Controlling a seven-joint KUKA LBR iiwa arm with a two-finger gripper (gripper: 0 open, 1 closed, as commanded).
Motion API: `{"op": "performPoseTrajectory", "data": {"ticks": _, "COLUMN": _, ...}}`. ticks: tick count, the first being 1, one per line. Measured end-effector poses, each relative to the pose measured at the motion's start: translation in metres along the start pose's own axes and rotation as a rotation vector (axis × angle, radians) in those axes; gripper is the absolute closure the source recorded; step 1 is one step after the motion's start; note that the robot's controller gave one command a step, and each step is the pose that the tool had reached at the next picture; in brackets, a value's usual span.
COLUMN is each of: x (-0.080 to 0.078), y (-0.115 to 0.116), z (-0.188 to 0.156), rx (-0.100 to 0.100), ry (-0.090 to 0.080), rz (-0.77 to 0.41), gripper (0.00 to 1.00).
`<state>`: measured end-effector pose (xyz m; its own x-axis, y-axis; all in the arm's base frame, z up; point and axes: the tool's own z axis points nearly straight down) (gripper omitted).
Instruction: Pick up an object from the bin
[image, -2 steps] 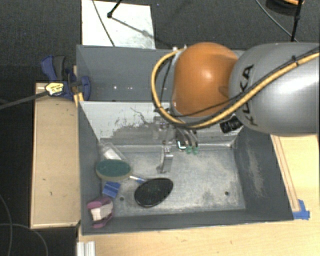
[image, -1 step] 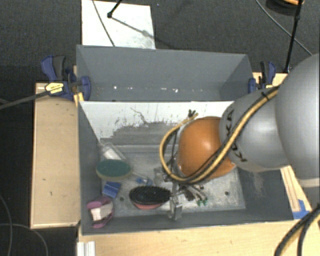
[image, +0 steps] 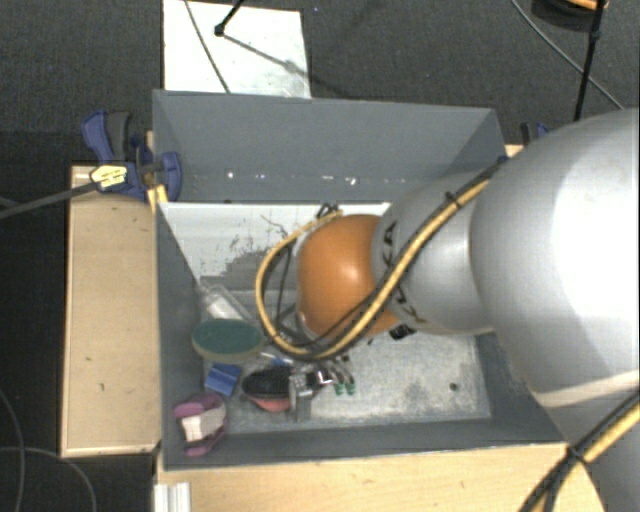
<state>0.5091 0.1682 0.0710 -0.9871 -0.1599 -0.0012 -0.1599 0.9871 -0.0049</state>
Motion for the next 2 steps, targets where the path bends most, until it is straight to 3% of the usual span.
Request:
{"op": "performPoseTrajectory", "data": {"ticks": 1, "x": 0.0, "y": -0.002, "z": -0.003, "rx": -0.001, "ry": -0.001, "rz": 0.007, "gripper": 1.0}}
{"op": "performPoseTrajectory", "data": {"ticks": 2, "x": -0.006, "y": -0.025, "z": -0.139, "rx": -0.005, "ry": -0.009, "rz": -0.107, "gripper": 1.0}}
